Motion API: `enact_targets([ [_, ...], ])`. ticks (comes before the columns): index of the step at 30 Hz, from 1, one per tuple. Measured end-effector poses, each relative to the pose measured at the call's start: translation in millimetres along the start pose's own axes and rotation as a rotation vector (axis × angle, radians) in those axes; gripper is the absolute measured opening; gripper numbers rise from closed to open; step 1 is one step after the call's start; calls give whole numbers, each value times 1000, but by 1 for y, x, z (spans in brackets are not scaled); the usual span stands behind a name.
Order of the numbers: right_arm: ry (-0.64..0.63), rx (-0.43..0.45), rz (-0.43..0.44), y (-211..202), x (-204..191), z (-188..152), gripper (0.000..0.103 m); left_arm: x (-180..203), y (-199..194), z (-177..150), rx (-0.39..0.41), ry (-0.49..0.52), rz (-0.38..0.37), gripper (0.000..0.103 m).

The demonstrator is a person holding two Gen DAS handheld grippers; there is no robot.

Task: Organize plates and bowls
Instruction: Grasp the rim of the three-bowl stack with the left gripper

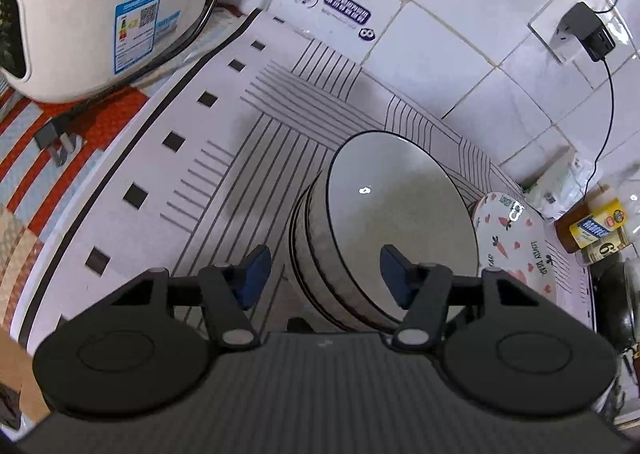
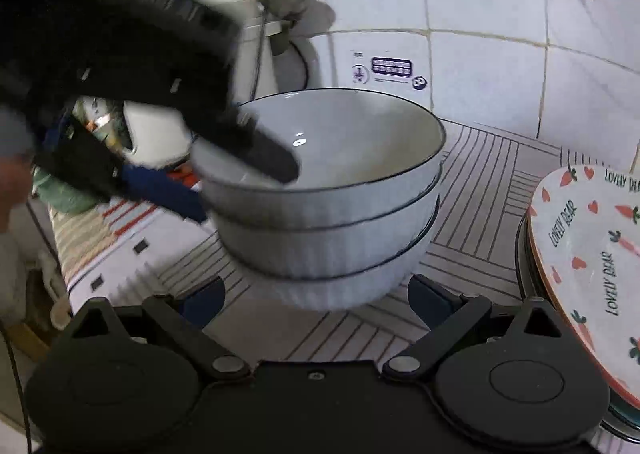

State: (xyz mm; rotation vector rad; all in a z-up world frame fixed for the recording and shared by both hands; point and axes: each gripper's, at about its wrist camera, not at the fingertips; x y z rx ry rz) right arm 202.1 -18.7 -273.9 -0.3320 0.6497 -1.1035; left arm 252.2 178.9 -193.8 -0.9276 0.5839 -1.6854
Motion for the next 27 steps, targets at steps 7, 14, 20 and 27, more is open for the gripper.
enact_targets([
  [7, -7, -2, -5, 16, -1, 9, 103, -16, 21, -7, -11, -64, -68, 45],
  [14, -77, -35, -18, 29, -3, 14, 103, -13, 22, -8, -10, -45, -62, 45],
  [20, -82, -49, 5, 27, 0, 15, 103, 1, 14, -7, -49, 52, -26, 46],
  [27, -93, -42, 60, 11, 0, 2, 103, 6, -3, -18, -40, 75, -15, 46],
])
Point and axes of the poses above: each gripper's, at about its wrist camera, not at the fingertips, and y roughly the way its jaws point, x to its right, z to its top, and after that the axes turned 14 degrees about y, right-handed
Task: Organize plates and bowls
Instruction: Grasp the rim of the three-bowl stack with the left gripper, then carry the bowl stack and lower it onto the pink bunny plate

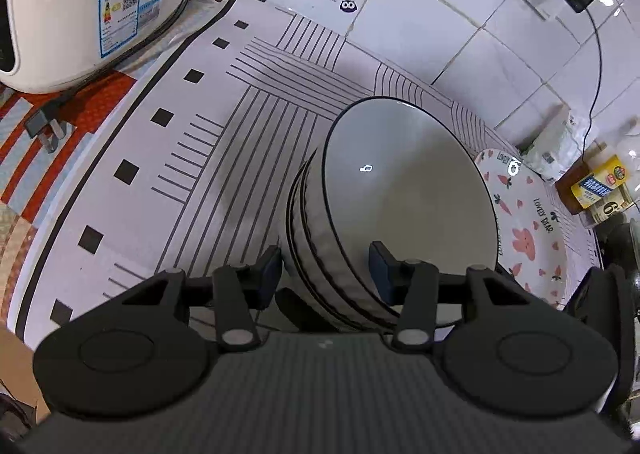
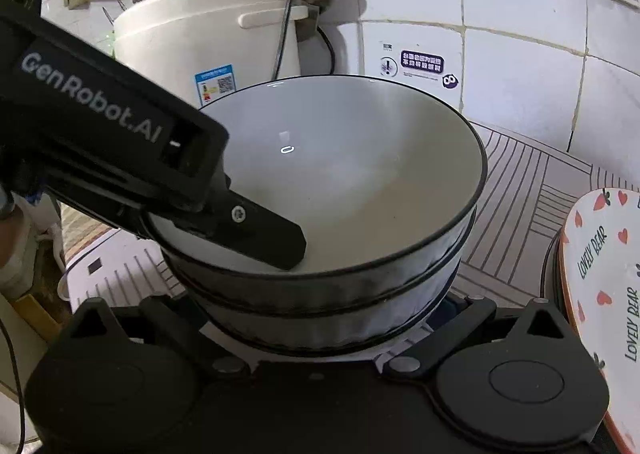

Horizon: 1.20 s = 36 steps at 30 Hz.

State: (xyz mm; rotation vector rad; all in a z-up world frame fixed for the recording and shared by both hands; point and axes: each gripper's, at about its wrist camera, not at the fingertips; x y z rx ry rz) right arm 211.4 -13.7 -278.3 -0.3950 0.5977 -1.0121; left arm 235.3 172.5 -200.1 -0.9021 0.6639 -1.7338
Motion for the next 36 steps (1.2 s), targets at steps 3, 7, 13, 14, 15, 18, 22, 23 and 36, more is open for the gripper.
enact_targets([
  [3, -7, 37, 6, -10, -4, -3, 103, 8, -12, 1, 3, 34, 0, 46],
  [7, -12, 62, 13, -29, -5, -1, 103, 27, -28, 7, -6, 103, -18, 46],
  [13, 11, 134, -32, -68, 5, 5, 103, 67, -37, 18, 4, 180, -60, 46],
  [14, 16, 147, -46, -76, 9, 6, 103, 74, -36, 21, 1, 189, -73, 46],
  [15, 17, 158, -58, -82, 12, 7, 103, 80, -34, 23, -5, 197, -83, 46],
  [18, 6, 186, -96, -97, 25, 9, 103, 100, -27, 30, -25, 221, -120, 46],
  [22, 26, 202, -143, -114, 49, 11, 103, 127, -12, 34, -40, 268, -148, 46],
  [23, 38, 202, -153, -117, 56, 11, 103, 133, -9, 35, -45, 278, -155, 46],
  [36, 145, 201, -274, -114, 107, 8, 103, 176, 48, 52, -99, 370, -215, 46],
])
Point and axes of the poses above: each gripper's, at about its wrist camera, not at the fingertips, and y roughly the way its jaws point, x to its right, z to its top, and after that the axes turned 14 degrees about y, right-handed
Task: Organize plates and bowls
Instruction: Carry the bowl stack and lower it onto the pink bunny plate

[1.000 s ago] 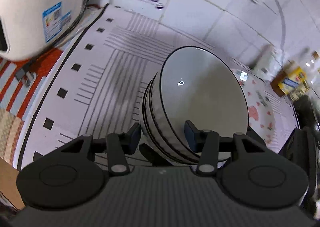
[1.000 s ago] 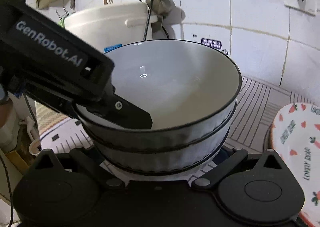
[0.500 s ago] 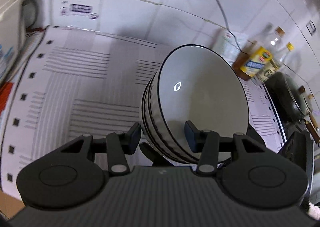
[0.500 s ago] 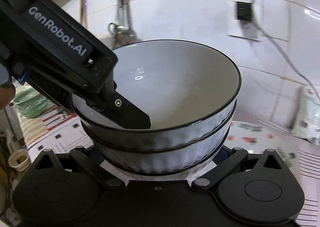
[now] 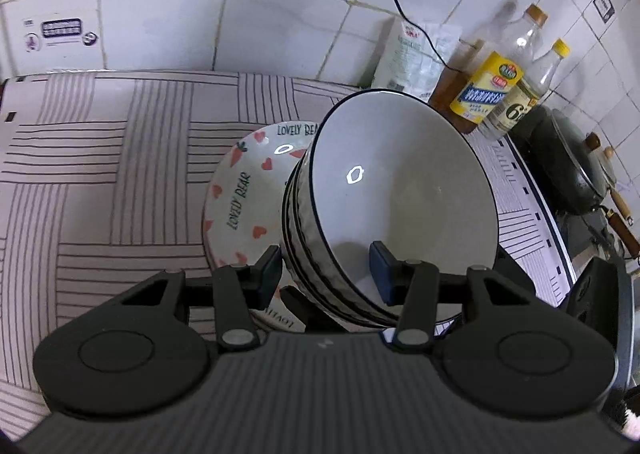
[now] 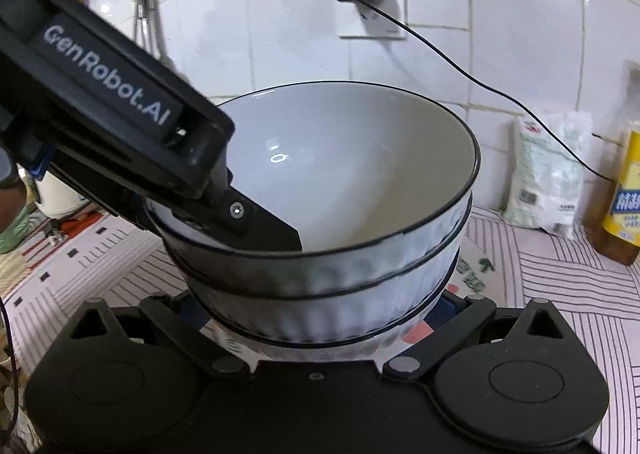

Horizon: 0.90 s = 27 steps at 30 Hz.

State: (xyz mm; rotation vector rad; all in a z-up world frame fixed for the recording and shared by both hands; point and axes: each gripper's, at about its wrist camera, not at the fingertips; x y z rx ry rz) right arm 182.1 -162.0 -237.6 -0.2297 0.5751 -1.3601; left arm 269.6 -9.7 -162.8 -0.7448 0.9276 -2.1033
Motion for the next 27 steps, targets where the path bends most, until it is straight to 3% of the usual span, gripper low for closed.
enact_targets([
  [27, 66, -66, -62, 35, 9, 1, 103, -6, 37, 14, -31, 9, 48, 46],
])
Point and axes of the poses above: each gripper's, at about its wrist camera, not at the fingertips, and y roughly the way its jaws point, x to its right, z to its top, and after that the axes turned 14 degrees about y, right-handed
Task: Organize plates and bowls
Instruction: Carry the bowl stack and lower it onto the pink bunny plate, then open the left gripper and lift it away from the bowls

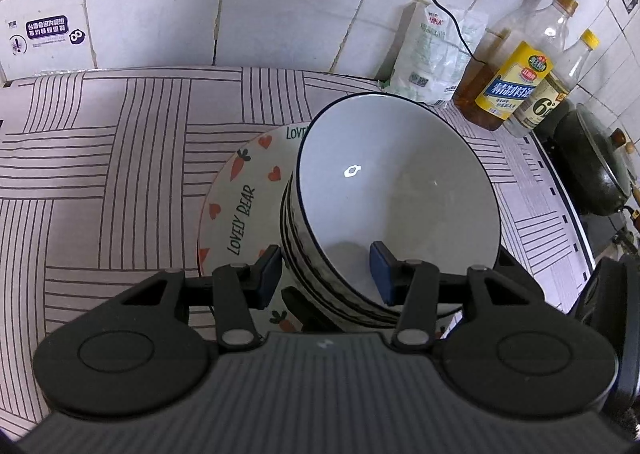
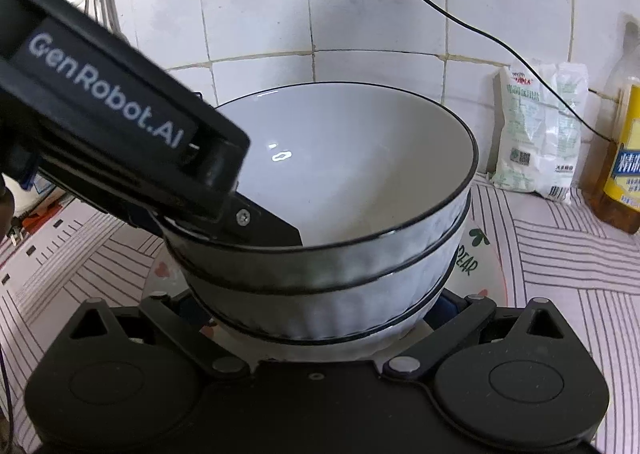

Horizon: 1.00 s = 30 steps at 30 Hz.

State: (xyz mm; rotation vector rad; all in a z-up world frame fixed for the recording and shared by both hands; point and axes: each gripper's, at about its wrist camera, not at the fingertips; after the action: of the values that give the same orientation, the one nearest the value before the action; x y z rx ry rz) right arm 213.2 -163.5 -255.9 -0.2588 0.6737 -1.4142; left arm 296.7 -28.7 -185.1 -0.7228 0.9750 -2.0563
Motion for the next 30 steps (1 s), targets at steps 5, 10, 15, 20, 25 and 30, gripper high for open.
enact_targets([
  [5, 18, -17, -8, 0, 1, 0, 103, 3, 1, -2, 9, -5, 17, 48],
  [10, 49, -37, -44, 0, -3, 3, 103, 7, 0, 1, 1, 18, 47, 48],
  [15, 57, -46, -64, -15, -6, 5, 103, 10, -18, -3, 42, 1, 104, 52],
  [20, 37, -25, -65, -45, -8, -4, 103, 22, -51, -10, 73, -23, 212, 58],
  [25, -22, -4, -50, -78, -10, -11, 103, 36, -88, -20, 119, -61, 276, 59],
  [30, -8, 4, -67, -106, 2, -11, 103, 55, -120, -32, 142, -32, 304, 62],
])
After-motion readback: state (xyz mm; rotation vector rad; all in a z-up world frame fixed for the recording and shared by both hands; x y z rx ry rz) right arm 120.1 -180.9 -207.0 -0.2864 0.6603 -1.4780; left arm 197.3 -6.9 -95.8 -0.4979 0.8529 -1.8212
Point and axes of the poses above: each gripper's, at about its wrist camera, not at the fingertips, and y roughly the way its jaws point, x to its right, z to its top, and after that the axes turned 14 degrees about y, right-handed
